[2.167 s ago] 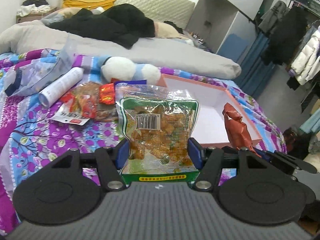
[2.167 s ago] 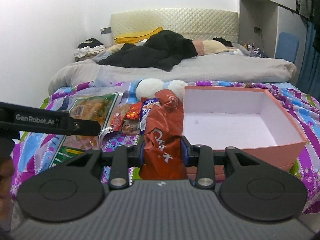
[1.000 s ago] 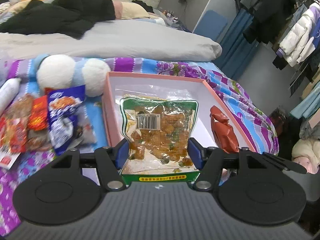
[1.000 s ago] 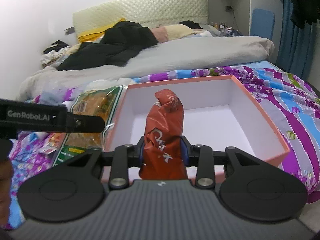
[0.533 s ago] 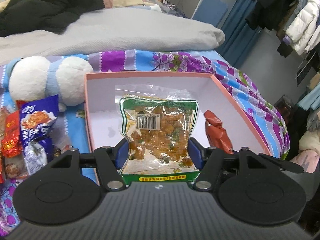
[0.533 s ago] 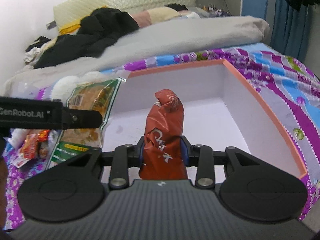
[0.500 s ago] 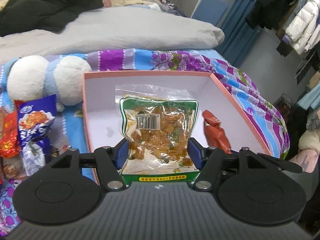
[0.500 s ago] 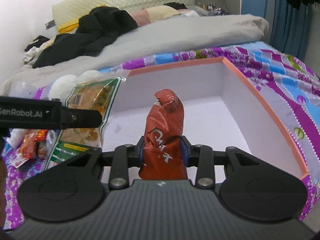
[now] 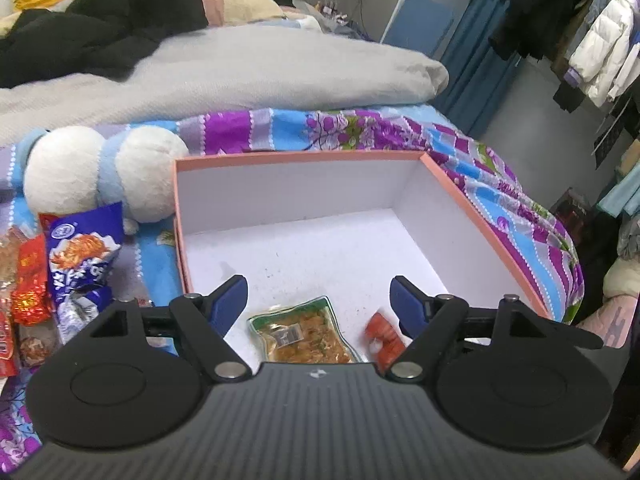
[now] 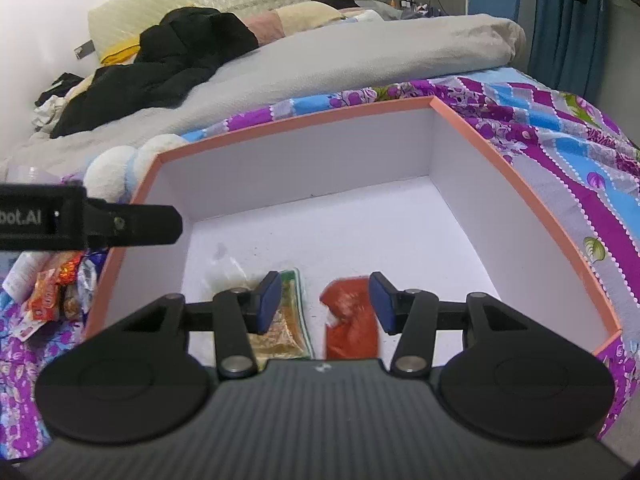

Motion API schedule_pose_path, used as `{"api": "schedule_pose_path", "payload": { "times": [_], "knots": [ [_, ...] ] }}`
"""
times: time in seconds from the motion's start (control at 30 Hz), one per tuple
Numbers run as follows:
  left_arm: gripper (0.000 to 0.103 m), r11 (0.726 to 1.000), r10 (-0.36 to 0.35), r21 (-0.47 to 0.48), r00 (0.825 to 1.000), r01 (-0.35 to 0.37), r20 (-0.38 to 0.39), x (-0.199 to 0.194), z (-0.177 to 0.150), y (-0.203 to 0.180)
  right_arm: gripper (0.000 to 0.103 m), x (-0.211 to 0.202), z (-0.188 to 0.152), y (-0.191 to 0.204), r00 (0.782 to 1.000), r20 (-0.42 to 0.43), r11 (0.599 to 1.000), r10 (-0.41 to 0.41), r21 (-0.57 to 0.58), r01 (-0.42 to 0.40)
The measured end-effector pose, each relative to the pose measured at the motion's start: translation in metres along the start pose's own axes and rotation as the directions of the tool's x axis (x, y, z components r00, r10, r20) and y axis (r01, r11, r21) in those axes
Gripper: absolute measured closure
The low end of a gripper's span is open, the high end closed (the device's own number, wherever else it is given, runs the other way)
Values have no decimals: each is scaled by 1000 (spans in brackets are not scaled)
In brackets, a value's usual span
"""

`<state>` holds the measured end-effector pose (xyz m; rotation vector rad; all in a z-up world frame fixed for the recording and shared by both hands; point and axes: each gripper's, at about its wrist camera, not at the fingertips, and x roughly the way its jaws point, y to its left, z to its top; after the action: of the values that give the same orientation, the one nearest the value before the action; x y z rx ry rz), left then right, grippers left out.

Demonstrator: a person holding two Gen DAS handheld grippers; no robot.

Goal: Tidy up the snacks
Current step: 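Open the left tool dropping the green bag while the right tool releases the red candy into the box, then withdraw both tools from the pink box back toward the snack pile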

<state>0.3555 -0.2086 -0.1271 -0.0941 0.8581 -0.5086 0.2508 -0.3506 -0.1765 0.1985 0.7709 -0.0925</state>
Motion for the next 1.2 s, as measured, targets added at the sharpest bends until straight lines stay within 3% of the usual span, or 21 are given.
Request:
{"api": "schedule_pose_path", "payload": {
  "times": [0.3, 0.7, 1.2],
  "knots": [
    [21, 1000, -7, 14, 997, 6, 81, -72, -13, -12, 52, -49, -3, 19, 997, 66, 999, 38, -29, -36],
    [21, 1000, 19, -4, 985, -18, 170, -175, -54, -7, 52, -120, -26, 50, 986, 143, 996, 88, -46, -82],
    [21, 995, 97, -33, 972, -92, 212, -255, -108, 24, 52, -161, -57, 96, 972, 171, 983, 164, -107, -148]
  ]
}}
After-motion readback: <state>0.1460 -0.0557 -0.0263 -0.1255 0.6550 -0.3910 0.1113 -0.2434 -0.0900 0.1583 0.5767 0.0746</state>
